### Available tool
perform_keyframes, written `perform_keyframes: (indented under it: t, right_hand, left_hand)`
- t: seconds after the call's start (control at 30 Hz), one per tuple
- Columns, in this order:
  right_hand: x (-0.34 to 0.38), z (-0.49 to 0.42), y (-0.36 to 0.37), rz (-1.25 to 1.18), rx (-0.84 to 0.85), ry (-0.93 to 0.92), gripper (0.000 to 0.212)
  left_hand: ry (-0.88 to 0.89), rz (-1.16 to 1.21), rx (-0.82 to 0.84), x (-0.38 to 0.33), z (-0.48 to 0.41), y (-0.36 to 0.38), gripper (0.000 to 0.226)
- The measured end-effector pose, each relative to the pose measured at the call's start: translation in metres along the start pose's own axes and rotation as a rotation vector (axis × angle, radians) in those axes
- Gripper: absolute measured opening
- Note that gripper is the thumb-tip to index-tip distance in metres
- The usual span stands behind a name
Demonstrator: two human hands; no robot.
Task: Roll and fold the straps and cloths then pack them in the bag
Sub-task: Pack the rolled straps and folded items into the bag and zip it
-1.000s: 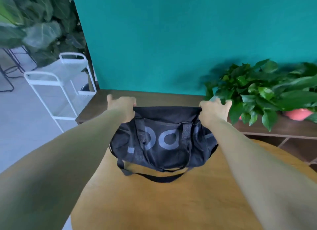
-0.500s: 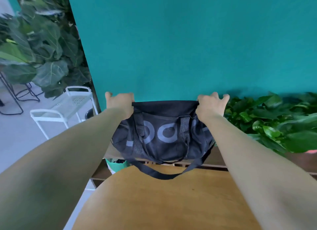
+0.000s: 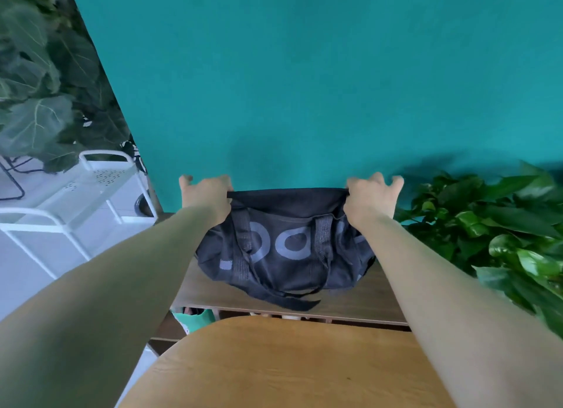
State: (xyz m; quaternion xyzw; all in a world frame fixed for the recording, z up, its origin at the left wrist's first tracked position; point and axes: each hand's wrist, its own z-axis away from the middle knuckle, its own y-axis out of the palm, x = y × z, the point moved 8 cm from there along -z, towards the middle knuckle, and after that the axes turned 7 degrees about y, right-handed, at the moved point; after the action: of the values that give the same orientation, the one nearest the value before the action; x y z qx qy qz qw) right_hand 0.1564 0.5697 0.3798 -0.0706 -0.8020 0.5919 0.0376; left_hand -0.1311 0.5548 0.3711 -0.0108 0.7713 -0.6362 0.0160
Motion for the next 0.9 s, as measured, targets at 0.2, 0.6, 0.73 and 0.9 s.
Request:
perform_keyframes:
  t: [0.2, 0.6, 0.73, 0.9]
  right_hand:
    - [0.01, -0.009, 0.088, 0.04, 0.093, 0.021, 0.018]
    - [0.025, -0.022, 0.197, 0.031, 0.159, 0.045, 0.031]
    - [0.029, -0.025, 0.221, 0.04, 0.165, 0.041, 0.032]
    - [0.032, -0.025, 0.235, 0.063, 0.198, 0.014, 0.035]
  left_hand:
    - [0.017, -0.018, 0.063, 0.002, -0.021, 0.079, 0.022]
    - [0.025, -0.03, 0.106, 0.005, -0.056, 0.19, 0.028]
    - [0.016, -0.032, 0.128, 0.005, -0.065, 0.216, 0.038]
    - [0.036, -0.024, 0.178, 0.0, -0.066, 0.232, 0.048]
